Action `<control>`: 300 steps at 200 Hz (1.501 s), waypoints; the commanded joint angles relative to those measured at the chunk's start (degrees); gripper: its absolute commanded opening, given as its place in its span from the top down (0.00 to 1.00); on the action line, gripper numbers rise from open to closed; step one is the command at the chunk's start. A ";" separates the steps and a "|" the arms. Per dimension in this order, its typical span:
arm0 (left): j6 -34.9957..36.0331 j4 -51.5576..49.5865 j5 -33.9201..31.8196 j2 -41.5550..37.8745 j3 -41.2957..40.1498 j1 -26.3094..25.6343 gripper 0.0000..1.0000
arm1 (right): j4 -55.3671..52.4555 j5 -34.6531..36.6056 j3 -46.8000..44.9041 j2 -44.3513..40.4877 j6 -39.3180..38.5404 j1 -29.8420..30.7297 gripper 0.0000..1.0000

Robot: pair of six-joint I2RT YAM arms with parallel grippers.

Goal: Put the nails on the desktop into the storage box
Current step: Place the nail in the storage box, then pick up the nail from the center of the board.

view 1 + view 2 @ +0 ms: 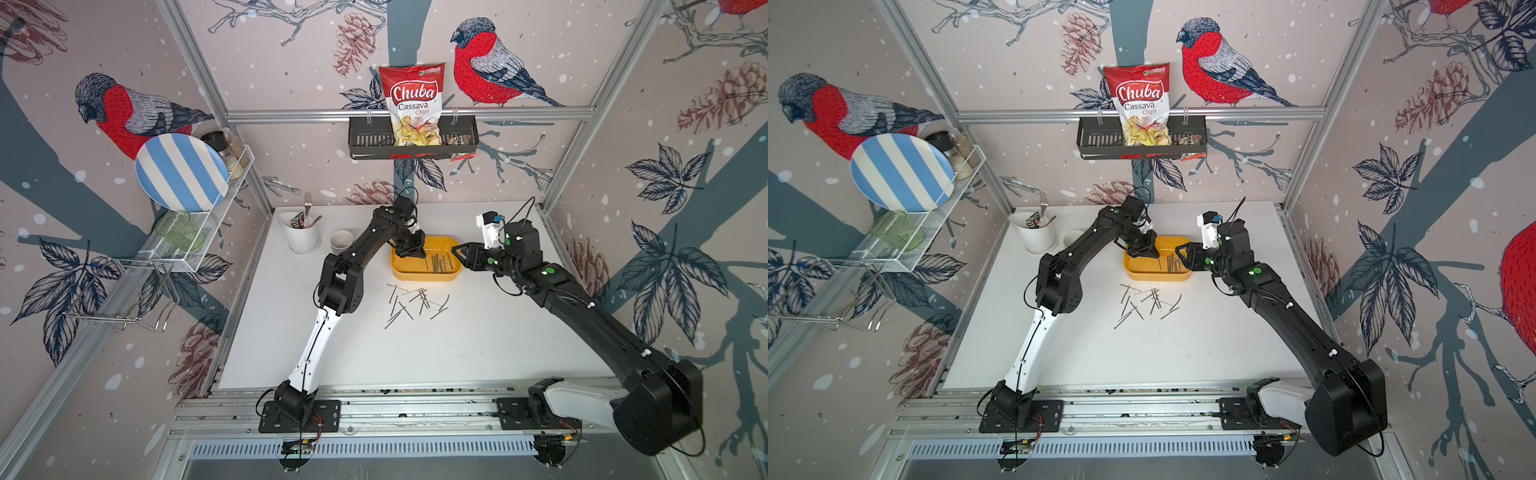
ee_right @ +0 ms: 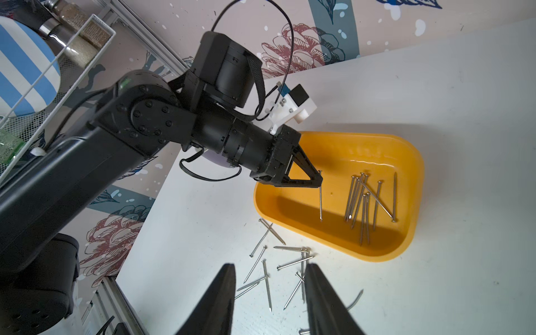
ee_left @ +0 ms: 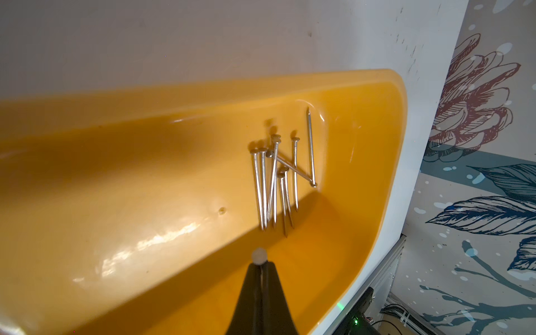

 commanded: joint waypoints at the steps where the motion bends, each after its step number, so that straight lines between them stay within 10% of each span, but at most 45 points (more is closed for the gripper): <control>1: -1.31 2.92 1.48 1.05 -0.14 -0.04 1.00 | 0.23 0.74 -0.34 -0.13 -0.11 0.07 0.57; 38: -3.01 5.21 2.97 0.70 -0.17 -0.09 0.71 | -0.08 1.37 -0.95 -0.52 0.16 0.17 0.57; 120: -1.11 4.64 1.37 -11.74 -9.64 -0.26 0.55 | -5.27 0.76 -3.52 0.38 -0.36 0.73 0.57; 195: 3.91 15.51 -13.77 -42.46 -44.15 -2.53 0.20 | -10.27 4.02 -9.29 2.92 3.58 5.79 0.59; 247: 14.62 20.74 -20.08 -54.14 -65.75 -10.44 0.18 | -12.86 6.88 -8.79 6.94 6.38 7.45 0.59; 300: 19.97 23.63 -20.58 -53.54 -69.39 -18.11 0.21 | -17.60 7.24 -5.49 13.97 9.67 7.27 0.60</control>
